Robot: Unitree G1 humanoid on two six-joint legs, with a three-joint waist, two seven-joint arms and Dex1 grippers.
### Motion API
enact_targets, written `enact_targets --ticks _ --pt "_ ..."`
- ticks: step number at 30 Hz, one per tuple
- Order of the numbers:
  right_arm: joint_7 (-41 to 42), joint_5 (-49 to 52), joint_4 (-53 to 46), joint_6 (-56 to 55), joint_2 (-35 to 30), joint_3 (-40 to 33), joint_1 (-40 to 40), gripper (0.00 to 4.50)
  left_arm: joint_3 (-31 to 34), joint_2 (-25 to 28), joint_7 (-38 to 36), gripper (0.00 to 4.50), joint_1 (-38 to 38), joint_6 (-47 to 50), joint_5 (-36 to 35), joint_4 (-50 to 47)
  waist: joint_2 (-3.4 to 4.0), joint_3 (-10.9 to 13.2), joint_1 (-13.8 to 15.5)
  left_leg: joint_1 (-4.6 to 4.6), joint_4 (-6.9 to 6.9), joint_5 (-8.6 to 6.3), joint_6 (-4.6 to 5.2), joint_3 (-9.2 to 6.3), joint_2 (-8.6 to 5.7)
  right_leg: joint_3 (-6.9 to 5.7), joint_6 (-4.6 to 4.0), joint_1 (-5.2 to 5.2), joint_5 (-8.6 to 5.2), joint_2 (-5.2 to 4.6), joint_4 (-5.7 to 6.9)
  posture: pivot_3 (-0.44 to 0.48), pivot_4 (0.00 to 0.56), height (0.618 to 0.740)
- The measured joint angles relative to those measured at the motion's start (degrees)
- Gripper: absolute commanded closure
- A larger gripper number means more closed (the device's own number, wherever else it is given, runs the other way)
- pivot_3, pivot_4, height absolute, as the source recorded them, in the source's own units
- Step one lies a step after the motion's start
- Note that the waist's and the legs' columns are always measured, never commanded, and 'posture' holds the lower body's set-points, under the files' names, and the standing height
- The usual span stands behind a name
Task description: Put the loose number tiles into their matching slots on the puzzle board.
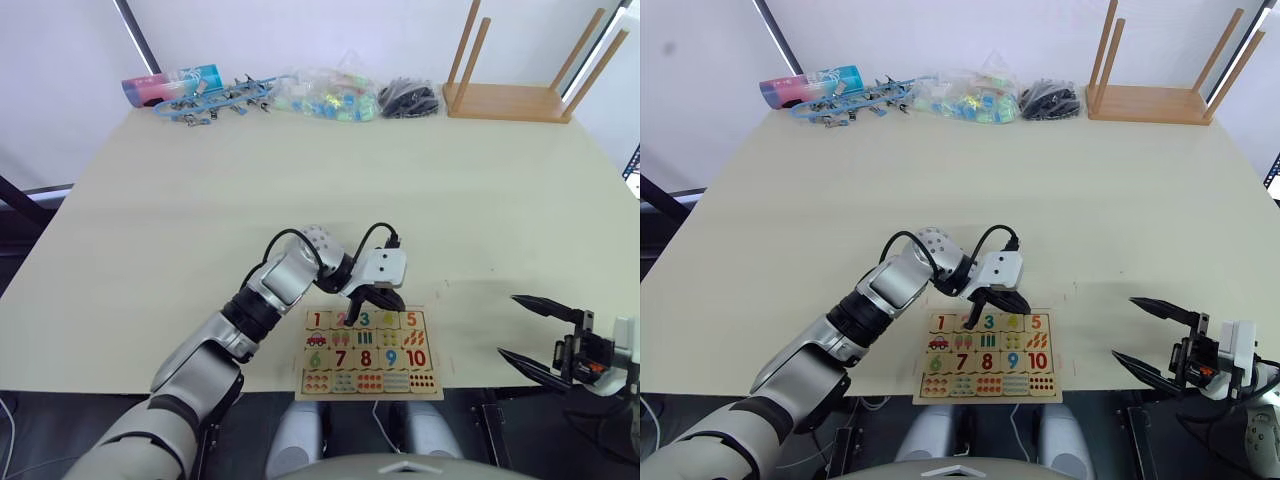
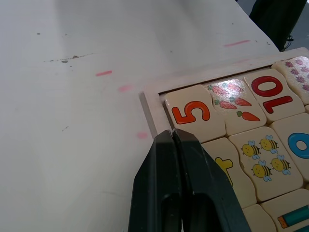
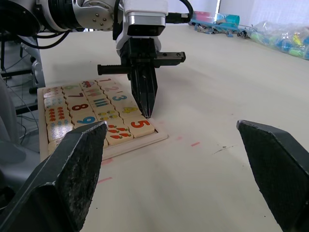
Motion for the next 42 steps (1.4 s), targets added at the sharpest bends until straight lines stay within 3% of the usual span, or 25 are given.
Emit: enact_targets --ticks 9,25,26,27,33,35,42 --pt "0.0 0.0 1.4 -0.1 0.1 0.0 -0.3 0.00 9.0 0.3 0.9 4.43 0.3 -0.2 -5.9 -0.1 0.00 0.0 0.0 0.01 0.00 0.00 0.00 0.00 0.01 0.00 0.00 0.00 0.00 0.00 0.00 0.000 0.150 0.737" --pt "0.2 -0.3 4.3 -1.2 0.1 -0.1 -1.4 0.00 31.0 12.2 3.7 4.43 16.7 -0.2 -18.8 -2.7 0.02 0.0 0.1 0.02 0.00 0.00 -0.01 0.00 0.06 -0.09 0.00 0.02 0.00 -0.05 0.02 0.000 0.150 0.737" --pt "0.3 -0.4 4.7 -1.4 0.0 -0.3 -1.9 0.00 33.2 12.7 4.7 3.83 18.8 -0.7 -19.8 -3.7 0.02 0.0 0.0 0.03 0.00 0.00 -0.01 0.01 0.06 -0.08 0.00 0.02 0.01 -0.06 0.02 0.000 0.150 0.737" --pt "0.4 -0.5 5.0 -1.6 -0.1 -0.4 -2.1 0.00 34.2 13.2 5.2 3.58 20.3 -1.2 -20.2 -4.4 0.02 0.0 -0.1 0.04 -0.01 0.00 -0.02 0.02 0.08 -0.07 0.00 0.01 0.00 -0.06 0.02 0.000 0.150 0.737" --pt "0.5 -0.7 7.0 -2.3 -0.8 -1.6 -1.6 0.00 42.7 17.7 7.7 0.73 33.4 -4.2 -21.5 -6.8 0.04 0.0 -0.2 0.10 -0.12 0.00 -0.02 0.05 0.21 -0.13 -0.02 0.01 0.00 -0.14 0.03 0.000 0.150 0.737" --pt "0.7 -0.7 7.1 -2.4 -0.8 -1.6 -1.8 0.00 44.4 18.6 8.1 0.05 35.6 -5.4 -21.8 -7.1 0.04 0.0 0.1 0.11 -0.12 0.00 -0.02 0.04 0.19 -0.16 -0.02 0.03 0.00 -0.24 0.03 0.000 0.150 0.737" --pt "0.8 -0.7 7.6 -2.5 -1.1 -3.0 -0.7 0.00 50.9 21.3 8.4 0.05 45.8 -9.4 -22.6 -7.7 0.04 0.0 0.0 0.11 -0.13 -0.01 -0.02 0.07 0.21 -0.24 -0.04 0.03 0.00 -0.35 0.02 0.000 0.150 0.737"
